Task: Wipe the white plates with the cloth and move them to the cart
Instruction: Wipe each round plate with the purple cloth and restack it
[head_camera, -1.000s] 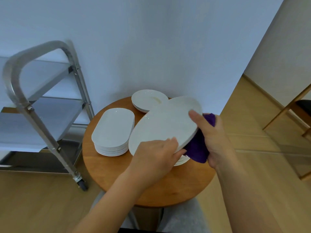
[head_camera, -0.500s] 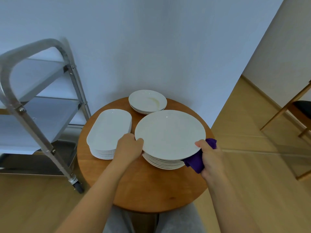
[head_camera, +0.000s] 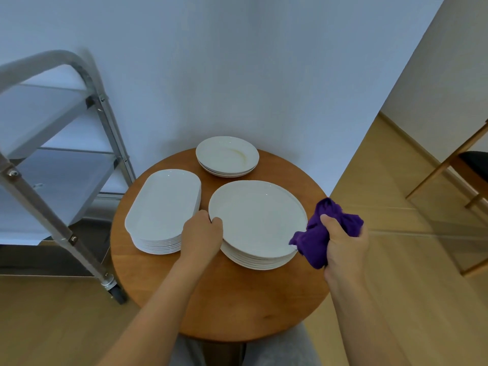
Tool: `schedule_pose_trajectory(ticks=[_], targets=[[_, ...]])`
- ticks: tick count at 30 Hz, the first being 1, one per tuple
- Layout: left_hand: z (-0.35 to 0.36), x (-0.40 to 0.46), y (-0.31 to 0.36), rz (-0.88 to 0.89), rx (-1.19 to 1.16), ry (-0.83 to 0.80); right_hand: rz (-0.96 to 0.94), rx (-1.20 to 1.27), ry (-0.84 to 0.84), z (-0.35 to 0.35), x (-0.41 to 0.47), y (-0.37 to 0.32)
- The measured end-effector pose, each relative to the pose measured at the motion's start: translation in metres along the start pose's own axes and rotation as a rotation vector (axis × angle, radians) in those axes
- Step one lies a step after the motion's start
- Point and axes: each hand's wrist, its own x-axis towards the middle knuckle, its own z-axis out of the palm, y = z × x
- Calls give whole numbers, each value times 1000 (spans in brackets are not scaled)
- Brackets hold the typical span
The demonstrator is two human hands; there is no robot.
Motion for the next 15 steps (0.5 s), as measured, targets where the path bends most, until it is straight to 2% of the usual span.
schedule_pose_trajectory(ticks=[8, 15], targets=[[11, 8, -8, 112, 276, 36, 29, -69, -65, 19, 6, 18], [18, 14, -15, 135, 274, 14, 77, -154, -163, 26, 17, 24]])
